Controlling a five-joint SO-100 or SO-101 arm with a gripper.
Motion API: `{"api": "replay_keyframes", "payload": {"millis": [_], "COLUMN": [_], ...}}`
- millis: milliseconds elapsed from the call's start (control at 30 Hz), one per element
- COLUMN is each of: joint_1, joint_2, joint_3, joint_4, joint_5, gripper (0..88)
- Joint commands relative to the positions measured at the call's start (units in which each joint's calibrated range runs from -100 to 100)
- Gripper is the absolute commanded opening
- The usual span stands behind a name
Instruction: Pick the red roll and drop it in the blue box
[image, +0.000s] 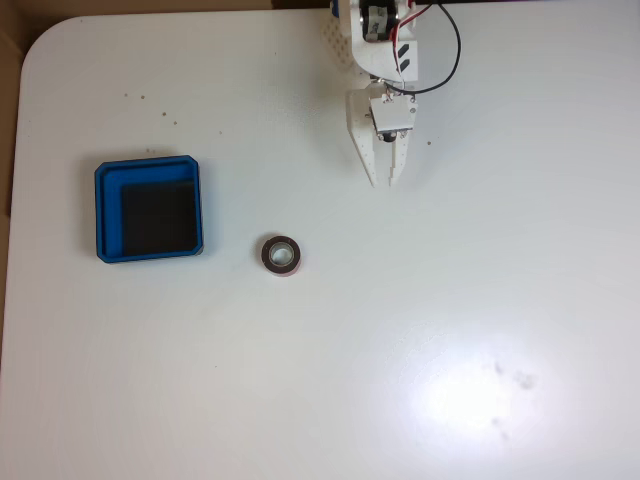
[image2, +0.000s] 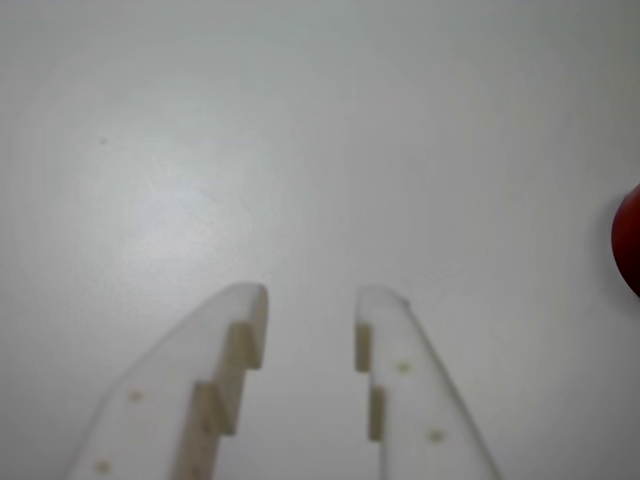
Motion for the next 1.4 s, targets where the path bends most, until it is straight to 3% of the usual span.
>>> {"api": "replay_keyframes", "payload": {"millis": [0, 967, 1367], "joint_1": [0.1, 1.0, 21.2], "joint_2": [-0.1, -0.1, -0.1], "joint_3": [0.9, 0.9, 0.9], "joint_4": [-0.5, -0.5, -0.5], "joint_5": [0.3, -0.1, 0.3], "gripper": [2.4, 2.4, 2.4]}}
